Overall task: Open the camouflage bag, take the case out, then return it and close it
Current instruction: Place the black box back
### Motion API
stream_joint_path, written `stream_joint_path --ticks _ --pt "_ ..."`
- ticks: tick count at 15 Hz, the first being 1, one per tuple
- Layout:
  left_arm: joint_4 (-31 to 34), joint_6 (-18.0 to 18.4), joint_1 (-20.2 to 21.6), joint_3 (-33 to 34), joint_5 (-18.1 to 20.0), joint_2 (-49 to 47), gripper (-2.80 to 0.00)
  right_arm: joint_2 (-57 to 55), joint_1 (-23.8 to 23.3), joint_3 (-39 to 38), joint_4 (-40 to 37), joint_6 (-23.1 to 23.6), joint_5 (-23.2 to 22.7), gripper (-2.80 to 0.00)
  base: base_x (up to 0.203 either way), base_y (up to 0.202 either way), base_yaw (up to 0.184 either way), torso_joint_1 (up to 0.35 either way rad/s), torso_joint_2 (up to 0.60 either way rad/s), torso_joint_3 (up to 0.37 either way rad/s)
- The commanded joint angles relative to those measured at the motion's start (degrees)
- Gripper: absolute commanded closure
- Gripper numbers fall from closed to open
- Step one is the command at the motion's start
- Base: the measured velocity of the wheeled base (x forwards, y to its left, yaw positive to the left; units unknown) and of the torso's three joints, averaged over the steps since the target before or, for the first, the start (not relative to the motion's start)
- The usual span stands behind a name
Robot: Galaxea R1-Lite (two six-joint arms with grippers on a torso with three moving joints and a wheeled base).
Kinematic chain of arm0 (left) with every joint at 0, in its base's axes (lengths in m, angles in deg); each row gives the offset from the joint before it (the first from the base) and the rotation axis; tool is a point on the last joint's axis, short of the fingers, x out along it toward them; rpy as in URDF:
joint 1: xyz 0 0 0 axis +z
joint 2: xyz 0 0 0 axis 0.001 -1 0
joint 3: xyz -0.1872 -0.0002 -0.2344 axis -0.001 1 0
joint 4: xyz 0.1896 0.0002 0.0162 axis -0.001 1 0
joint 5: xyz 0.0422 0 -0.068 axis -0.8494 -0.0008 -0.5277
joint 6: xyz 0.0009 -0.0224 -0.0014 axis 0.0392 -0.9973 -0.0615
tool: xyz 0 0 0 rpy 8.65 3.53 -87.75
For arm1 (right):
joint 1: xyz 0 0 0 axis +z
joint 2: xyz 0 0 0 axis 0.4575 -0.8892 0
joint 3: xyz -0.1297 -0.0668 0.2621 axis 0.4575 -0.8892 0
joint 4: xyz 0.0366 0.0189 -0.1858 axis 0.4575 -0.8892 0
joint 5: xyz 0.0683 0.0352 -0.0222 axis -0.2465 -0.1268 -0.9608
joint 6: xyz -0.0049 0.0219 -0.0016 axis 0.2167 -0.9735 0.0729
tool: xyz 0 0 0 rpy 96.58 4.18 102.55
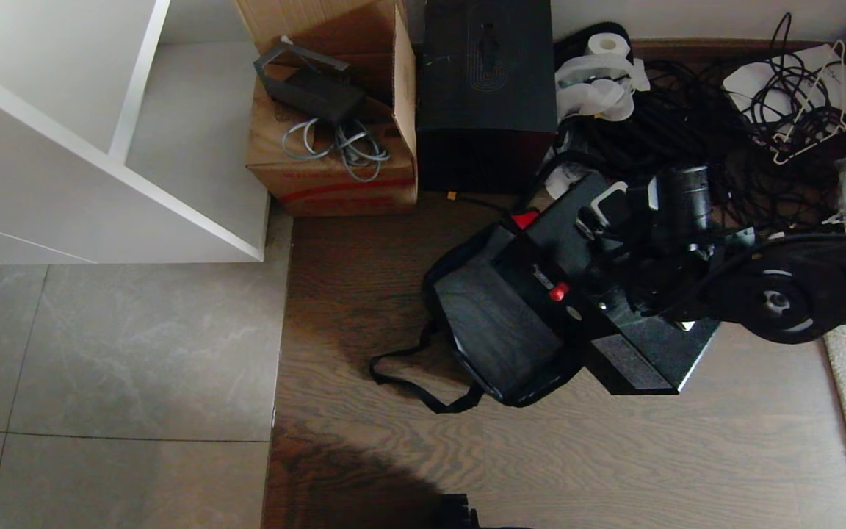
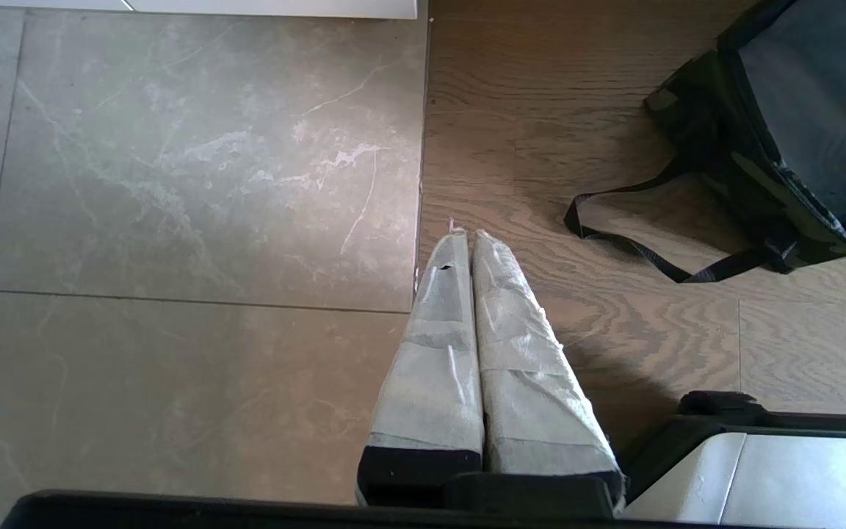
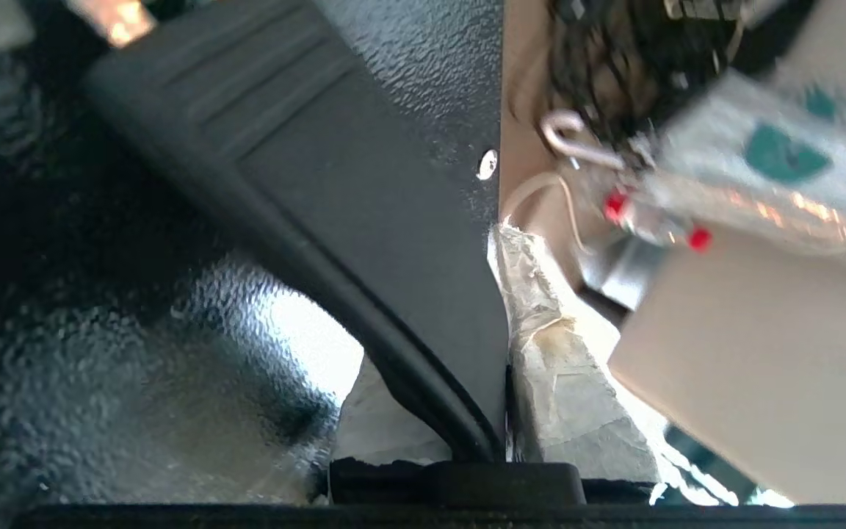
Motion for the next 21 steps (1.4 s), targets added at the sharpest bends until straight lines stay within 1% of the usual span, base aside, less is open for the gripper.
stream_joint_path --ticks 1,5,9,11,13,16,17,19,21 --pt "0.0 0.0 0.0 0.0 0.0 0.0 0.00 -2.8 1.9 1.5 0.0 0.2 0.8 0.00 0.000 0.000 0.000 0.000 0.00 0.000" --pt "0.0 0.0 0.0 -0.1 0.0 0.0 0.00 -7.2 4.8 7.2 -0.6 0.3 1.4 0.00 0.000 0.000 0.000 0.000 0.00 0.000" --pt "0.0 0.0 0.0 0.0 0.0 0.0 0.00 -10.4 7.2 13.3 -4.4 0.2 2.3 0.00 0.000 0.000 0.000 0.000 0.00 0.000" --pt "0.0 0.0 0.0 -0.1 0.0 0.0 0.00 -11.6 8.3 14.3 -4.6 0.2 2.3 0.00 0.000 0.000 0.000 0.000 0.00 0.000" --pt "0.0 0.0 0.0 0.0 0.0 0.0 0.00 -12.3 9.1 14.8 -5.1 0.3 4.0 0.00 0.000 0.000 0.000 0.000 0.00 0.000" --pt "0.0 0.0 0.0 0.0 0.0 0.0 0.00 -11.6 10.4 15.4 -7.0 0.2 4.9 0.00 0.000 0.000 0.000 0.000 0.00 0.000" --pt "0.0 0.0 0.0 -0.1 0.0 0.0 0.00 -10.8 10.4 15.4 -7.7 0.2 5.5 0.00 0.000 0.000 0.000 0.000 0.00 0.000" --pt "0.0 0.0 0.0 0.0 0.0 0.0 0.00 -9.5 10.8 16.3 -11.5 0.2 7.4 0.00 0.000 0.000 0.000 0.000 0.00 0.000" --pt "0.0 0.0 0.0 -0.1 0.0 0.0 0.00 -9.2 12.4 16.4 -13.0 -0.1 7.7 0.00 0.000 0.000 0.000 0.000 0.00 0.000"
